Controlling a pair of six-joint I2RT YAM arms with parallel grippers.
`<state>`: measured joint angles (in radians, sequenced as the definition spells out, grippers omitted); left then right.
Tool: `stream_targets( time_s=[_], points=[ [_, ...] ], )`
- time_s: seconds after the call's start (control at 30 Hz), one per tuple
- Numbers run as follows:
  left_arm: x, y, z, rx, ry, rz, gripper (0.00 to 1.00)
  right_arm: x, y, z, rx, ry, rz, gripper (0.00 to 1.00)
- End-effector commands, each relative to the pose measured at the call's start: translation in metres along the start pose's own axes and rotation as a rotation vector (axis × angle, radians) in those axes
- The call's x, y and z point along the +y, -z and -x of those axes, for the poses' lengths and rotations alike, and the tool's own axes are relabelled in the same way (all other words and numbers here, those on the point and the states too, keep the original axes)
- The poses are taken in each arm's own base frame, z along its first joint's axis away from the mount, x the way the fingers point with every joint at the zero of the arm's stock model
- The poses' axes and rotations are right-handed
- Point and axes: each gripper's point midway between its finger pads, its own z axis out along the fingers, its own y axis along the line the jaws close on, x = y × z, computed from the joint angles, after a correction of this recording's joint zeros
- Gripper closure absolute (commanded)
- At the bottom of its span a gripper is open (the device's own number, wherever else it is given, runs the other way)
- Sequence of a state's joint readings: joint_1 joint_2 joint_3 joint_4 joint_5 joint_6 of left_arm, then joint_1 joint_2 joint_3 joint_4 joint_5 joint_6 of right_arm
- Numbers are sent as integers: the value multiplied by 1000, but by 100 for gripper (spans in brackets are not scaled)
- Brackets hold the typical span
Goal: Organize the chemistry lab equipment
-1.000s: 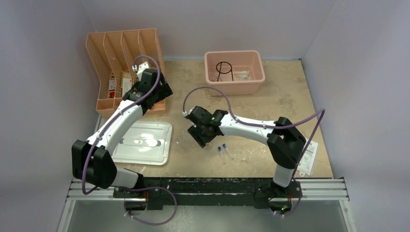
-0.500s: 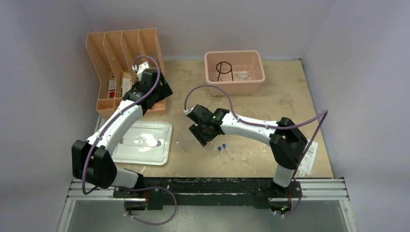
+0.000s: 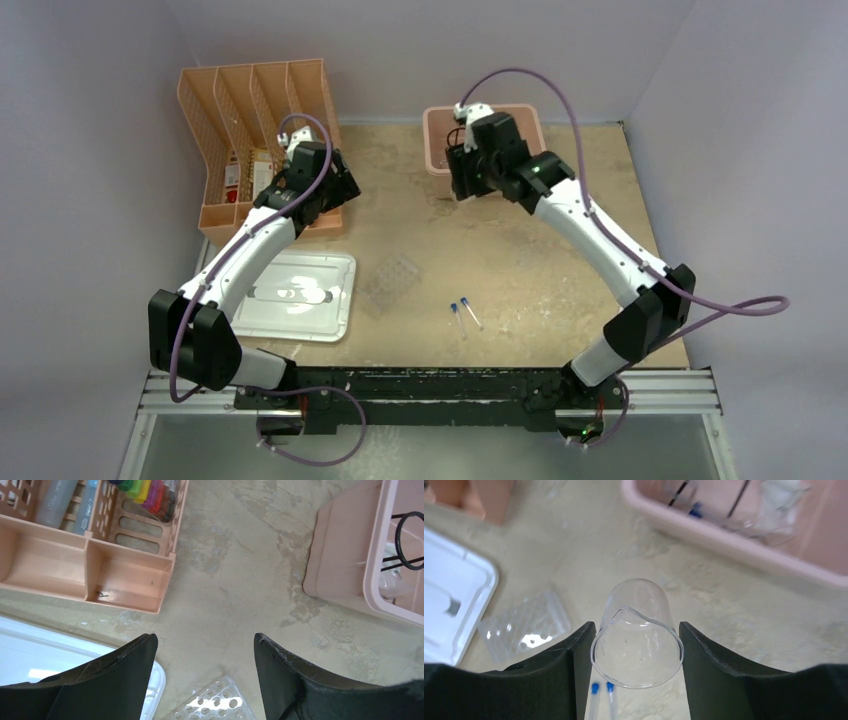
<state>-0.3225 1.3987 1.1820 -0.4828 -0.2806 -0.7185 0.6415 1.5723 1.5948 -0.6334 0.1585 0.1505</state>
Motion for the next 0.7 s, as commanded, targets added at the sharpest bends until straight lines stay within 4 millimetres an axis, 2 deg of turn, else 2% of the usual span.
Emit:
stream_targets(
  time_s=[0.0,0.03,0.1,0.23,0.33,0.47,0.67],
  points=[
    [-23,8,19,-43,-2,-107,29,-51,4,57,-130,-15,-109,51],
    [-24,8,20,-42,-3,-111,29,-60,-3,59,-120,-7,-136,51],
    [-26,8,21,-43,-10,-115,29,-87,-8,80,-146,-17,-207,51],
    [-26,9,23,-47,-6,-113,29,-145,-27,102,-161,-80,-330,52],
    [-26,9,23,-45,4,-110,29,-176,-58,105,-150,-113,-390,52],
    [-25,9,22,-41,11,-102,29,-204,-102,104,-128,-133,-431,53],
    [-20,8,29,-48,-22,-59,29,-231,-147,92,-95,-169,-429,52]
  ],
)
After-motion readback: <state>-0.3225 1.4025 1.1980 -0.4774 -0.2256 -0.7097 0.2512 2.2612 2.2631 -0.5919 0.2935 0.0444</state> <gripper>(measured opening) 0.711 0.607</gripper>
